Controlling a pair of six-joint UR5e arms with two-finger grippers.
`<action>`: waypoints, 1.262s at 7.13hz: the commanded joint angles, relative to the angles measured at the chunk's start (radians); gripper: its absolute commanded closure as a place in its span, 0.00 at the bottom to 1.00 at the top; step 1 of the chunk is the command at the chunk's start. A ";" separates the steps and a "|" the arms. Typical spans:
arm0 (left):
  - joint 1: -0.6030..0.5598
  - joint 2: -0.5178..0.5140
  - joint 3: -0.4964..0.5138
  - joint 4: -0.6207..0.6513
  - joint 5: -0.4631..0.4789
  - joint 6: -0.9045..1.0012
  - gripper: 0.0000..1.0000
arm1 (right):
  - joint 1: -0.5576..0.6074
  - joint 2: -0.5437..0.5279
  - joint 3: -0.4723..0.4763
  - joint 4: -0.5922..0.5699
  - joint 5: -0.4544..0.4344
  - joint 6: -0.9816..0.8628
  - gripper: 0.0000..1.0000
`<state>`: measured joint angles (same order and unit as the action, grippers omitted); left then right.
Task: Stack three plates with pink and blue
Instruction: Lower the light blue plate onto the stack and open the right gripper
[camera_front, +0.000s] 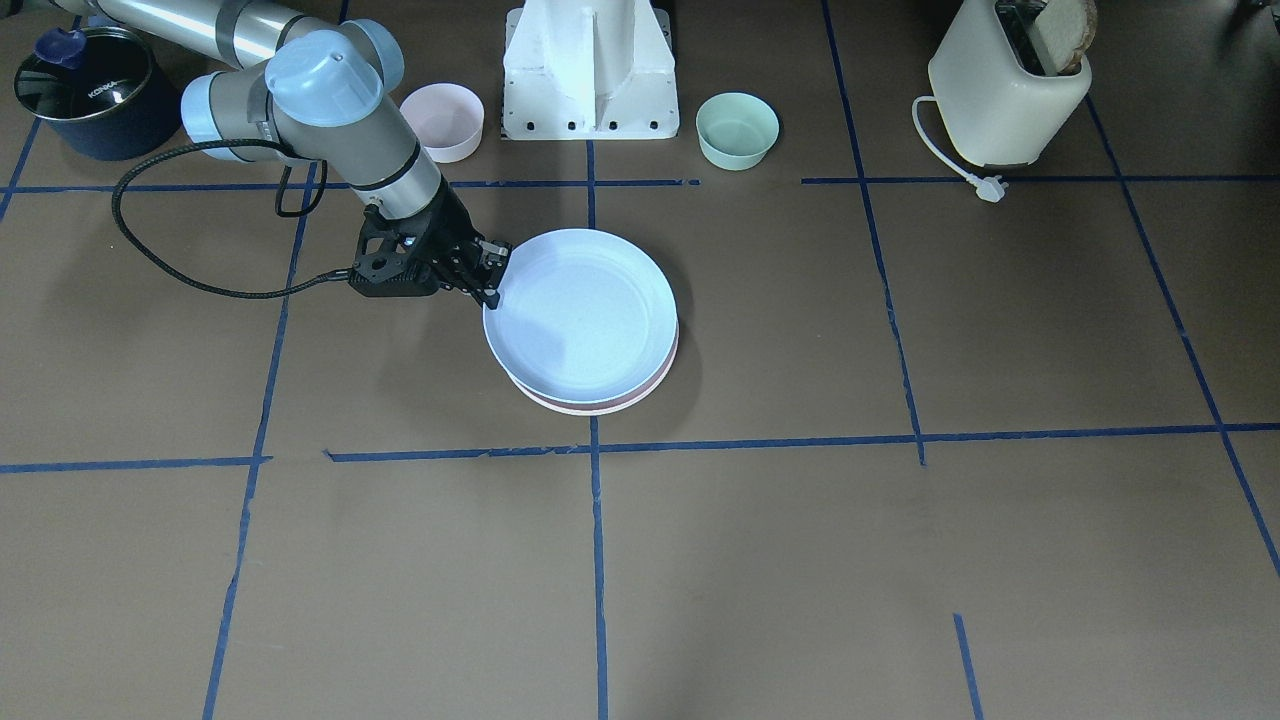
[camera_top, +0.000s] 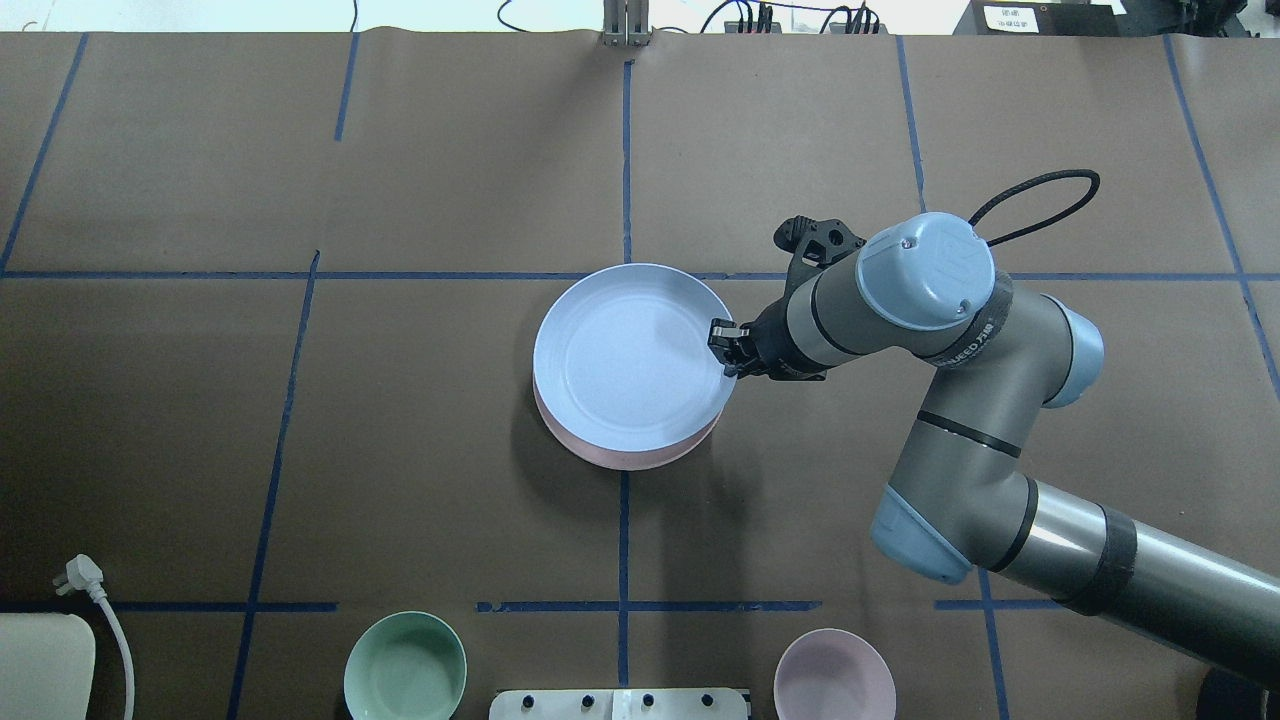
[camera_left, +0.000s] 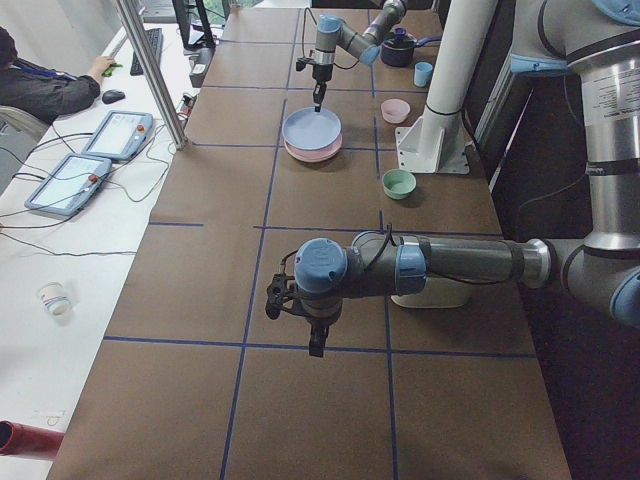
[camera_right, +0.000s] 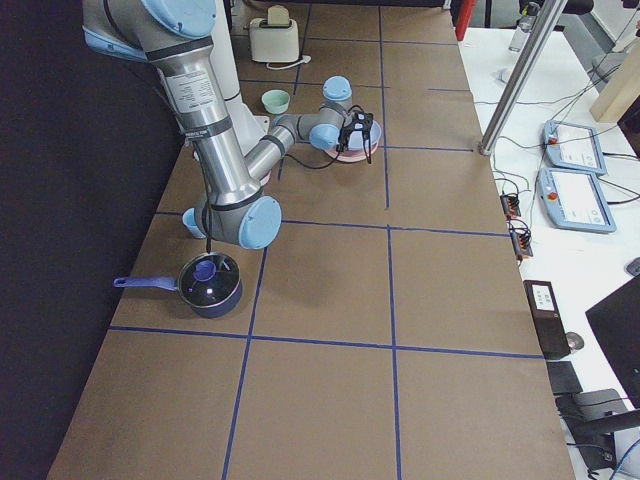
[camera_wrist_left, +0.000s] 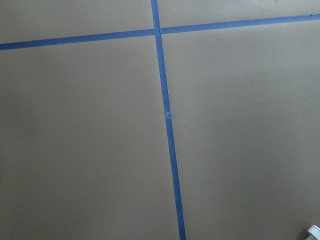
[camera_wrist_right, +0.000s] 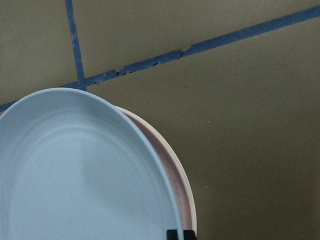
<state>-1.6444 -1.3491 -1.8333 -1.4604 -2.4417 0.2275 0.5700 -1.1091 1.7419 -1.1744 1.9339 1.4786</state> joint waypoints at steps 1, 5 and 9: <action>0.000 -0.002 -0.003 -0.001 0.003 0.006 0.00 | -0.016 0.006 -0.009 -0.001 -0.024 -0.003 0.00; 0.000 -0.001 0.031 0.002 0.006 0.007 0.00 | 0.138 -0.009 -0.001 -0.135 0.144 -0.244 0.00; -0.005 0.016 0.035 0.003 0.007 0.010 0.00 | 0.631 -0.260 -0.007 -0.388 0.365 -1.157 0.00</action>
<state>-1.6475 -1.3389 -1.7988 -1.4593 -2.4367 0.2373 1.0368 -1.2522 1.7396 -1.5173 2.2494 0.6371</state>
